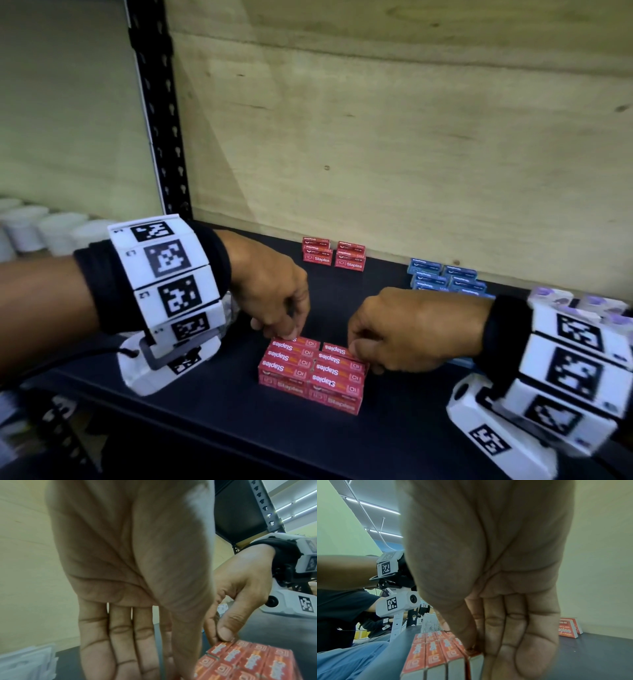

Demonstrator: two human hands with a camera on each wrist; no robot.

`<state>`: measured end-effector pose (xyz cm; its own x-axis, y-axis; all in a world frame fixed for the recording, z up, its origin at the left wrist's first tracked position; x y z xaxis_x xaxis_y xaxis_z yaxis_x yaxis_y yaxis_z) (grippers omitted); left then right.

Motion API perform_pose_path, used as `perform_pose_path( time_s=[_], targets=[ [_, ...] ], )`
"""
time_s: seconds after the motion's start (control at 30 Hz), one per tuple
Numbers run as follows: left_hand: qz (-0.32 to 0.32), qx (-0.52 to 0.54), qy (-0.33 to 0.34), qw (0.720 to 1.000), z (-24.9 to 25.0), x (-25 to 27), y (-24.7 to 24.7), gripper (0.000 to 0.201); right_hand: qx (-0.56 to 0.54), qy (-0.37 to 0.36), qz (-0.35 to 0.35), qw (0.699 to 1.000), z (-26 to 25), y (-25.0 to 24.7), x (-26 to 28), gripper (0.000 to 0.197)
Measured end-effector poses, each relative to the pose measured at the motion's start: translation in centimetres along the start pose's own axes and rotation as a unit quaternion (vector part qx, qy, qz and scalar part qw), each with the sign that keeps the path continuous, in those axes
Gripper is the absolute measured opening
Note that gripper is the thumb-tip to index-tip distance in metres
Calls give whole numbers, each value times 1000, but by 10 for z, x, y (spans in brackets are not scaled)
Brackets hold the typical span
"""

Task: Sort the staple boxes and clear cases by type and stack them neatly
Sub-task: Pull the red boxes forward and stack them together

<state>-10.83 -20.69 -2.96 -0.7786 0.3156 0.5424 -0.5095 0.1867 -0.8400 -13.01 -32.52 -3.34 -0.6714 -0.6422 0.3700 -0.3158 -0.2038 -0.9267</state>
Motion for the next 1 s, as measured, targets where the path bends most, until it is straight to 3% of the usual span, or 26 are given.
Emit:
perform_pose_path(
  time_s=[0.23,0.6,1.0],
  targets=[
    [19,-13,-38,999,-6,-12,-14,20,23,43,3,999,16,-13,-15,38],
    [165,-73,-90,980,-51,-63,-84,22,74,117,60,989,92,-74,-75,29],
    [115,-73,-70,988,-62,-130,-106,33,91,112,-14,989,117,-73,-134,33]
  ],
)
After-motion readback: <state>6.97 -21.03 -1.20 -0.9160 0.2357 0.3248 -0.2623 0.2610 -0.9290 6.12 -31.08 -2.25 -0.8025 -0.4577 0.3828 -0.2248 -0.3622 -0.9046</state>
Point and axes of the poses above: each hand's wrist, its own x-axis away from the middle knuckle, its own y-axis out of the palm, z = x × y, the point moved 7 cm from there along -x, towards the middle knuckle, and after that the axes turned 5 degrees about -y, right-handed, at the moved point
